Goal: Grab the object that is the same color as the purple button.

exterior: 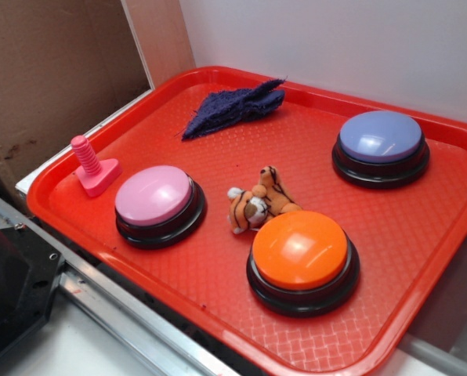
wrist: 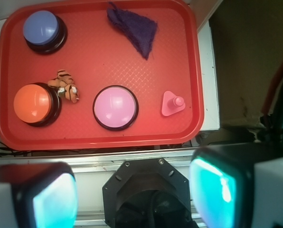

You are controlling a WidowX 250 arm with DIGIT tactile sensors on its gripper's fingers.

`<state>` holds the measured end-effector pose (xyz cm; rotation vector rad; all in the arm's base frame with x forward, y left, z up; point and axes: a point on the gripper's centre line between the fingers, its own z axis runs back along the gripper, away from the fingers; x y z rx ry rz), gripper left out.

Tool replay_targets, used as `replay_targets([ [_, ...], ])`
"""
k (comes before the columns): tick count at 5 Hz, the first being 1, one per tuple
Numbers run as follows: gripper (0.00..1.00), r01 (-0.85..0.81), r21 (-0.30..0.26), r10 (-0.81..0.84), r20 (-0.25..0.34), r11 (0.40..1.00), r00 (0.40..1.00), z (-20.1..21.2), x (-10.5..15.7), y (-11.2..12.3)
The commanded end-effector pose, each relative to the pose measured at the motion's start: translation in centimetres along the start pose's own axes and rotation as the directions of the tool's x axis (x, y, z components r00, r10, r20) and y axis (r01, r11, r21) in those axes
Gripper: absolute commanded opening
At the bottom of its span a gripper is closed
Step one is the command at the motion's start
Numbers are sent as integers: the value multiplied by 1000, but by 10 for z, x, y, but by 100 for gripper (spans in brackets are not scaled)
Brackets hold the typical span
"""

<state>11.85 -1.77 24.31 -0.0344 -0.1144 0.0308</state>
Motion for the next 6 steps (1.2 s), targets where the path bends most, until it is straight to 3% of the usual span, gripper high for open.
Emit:
replay_targets([
  [1, 100, 0, 0, 0, 0, 1000, 1000, 0, 0, 0],
  [3, 100, -46, 13, 47, -21, 999, 999, -7, 47, 1],
  [5, 100, -68, 58, 70, -44, 996, 997, -18, 125, 2],
  [6, 100, -72, 92, 80, -86, 993, 993, -46, 167, 19],
])
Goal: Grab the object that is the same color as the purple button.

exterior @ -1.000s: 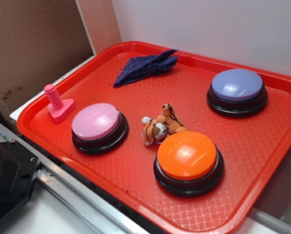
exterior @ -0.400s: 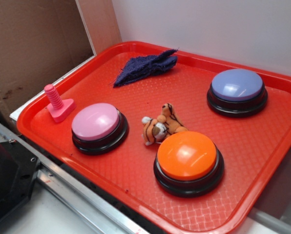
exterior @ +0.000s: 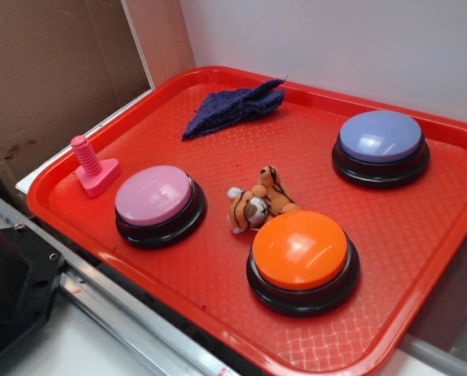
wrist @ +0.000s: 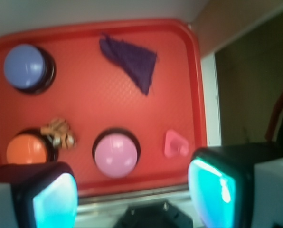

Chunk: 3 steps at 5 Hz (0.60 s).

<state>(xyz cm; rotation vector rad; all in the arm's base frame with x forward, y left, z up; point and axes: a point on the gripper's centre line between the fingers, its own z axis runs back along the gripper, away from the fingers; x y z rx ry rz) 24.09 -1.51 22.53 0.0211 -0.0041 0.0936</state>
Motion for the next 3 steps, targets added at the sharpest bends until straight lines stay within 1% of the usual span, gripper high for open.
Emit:
replay_targets([
  [1, 100, -34, 108, 38, -33, 994, 999, -55, 80, 30],
  [2, 100, 47, 103, -34, -132, 994, 991, -109, 91, 38],
  [3, 100, 71, 97, -55, -160, 993, 986, -127, 84, 47],
])
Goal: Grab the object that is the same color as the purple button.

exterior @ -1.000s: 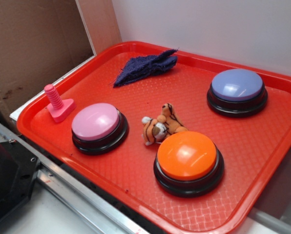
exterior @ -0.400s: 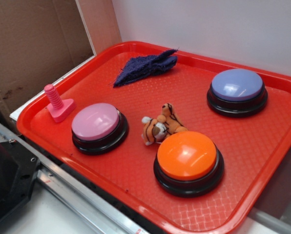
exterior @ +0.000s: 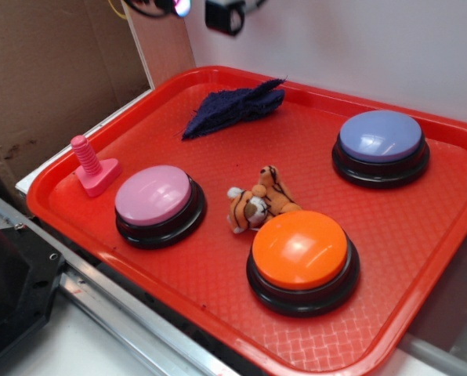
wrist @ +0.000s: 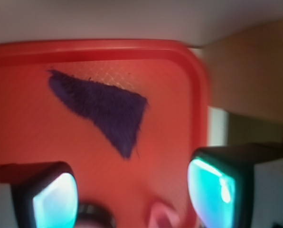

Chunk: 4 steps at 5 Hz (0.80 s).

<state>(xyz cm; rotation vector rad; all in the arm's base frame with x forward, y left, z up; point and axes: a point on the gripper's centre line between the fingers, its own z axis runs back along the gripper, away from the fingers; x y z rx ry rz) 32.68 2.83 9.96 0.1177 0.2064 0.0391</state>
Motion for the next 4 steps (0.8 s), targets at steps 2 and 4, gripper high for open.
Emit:
replay_targets([
  [2, 100, 140, -83, -132, 95, 987, 987, -31, -3, 26],
  [4, 100, 208, -148, -199, 77, 967, 977, -67, 9, 4],
])
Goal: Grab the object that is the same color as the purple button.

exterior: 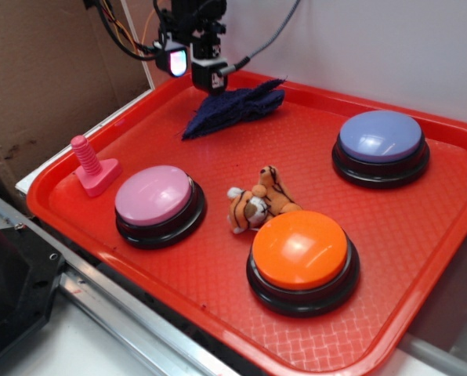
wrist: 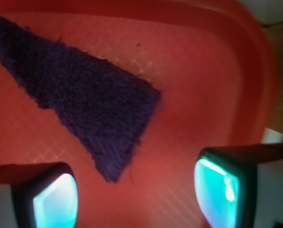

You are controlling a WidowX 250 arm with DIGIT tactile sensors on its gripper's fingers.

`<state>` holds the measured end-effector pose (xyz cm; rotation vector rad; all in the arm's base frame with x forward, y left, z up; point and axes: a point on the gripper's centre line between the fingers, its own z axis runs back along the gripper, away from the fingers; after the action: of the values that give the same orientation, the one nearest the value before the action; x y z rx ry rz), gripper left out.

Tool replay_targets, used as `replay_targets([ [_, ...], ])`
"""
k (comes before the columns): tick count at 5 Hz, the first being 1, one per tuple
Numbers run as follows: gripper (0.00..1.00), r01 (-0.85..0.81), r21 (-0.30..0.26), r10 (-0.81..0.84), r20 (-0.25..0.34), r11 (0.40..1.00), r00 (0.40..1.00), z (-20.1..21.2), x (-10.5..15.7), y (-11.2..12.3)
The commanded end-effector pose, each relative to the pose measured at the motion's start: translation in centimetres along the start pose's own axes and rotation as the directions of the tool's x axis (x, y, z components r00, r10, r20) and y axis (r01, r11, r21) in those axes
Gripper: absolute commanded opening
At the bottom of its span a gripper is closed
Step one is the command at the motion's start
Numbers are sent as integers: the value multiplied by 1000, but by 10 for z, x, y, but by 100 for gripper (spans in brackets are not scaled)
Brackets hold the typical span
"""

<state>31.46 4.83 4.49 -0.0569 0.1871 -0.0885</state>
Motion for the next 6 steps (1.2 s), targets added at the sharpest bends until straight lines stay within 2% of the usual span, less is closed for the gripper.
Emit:
replay_targets([
  [1, 100, 96, 28, -95, -16, 995, 995, -22, 20, -16],
  [2, 98, 36, 78, -29, -88, 996, 996, -39, 20, -14],
  [3, 0, 28, 125, -13, -118, 992, 993, -47, 18, -15],
  [6, 0, 3, 139, 11, -104, 990, 995, -40, 15, -15],
])
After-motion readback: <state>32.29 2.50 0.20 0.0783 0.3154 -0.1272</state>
